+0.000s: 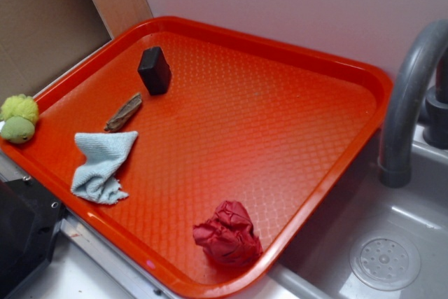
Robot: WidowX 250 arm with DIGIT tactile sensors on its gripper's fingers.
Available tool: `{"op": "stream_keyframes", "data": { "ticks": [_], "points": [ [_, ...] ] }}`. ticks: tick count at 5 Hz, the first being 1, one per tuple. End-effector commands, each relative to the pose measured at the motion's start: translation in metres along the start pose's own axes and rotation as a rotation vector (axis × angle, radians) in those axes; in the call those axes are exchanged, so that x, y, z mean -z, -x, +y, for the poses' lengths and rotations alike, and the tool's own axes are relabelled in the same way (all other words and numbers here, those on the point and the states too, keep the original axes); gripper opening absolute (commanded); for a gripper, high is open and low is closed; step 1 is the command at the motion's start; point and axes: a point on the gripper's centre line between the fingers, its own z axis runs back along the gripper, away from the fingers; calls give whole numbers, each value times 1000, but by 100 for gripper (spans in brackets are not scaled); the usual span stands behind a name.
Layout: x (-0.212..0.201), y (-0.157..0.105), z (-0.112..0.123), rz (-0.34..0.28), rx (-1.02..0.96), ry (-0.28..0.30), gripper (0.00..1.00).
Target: Grab the blue cloth.
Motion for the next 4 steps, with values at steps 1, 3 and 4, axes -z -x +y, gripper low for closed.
{"op": "stream_keyframes", "data": {
  "ticks": [1, 3, 4],
  "points": [
    [0, 0, 0, 0, 0, 0, 100],
    [102, -9, -8, 6, 43, -43, 100],
    [152, -8, 6, 28, 84, -90, 100]
  ]
}}
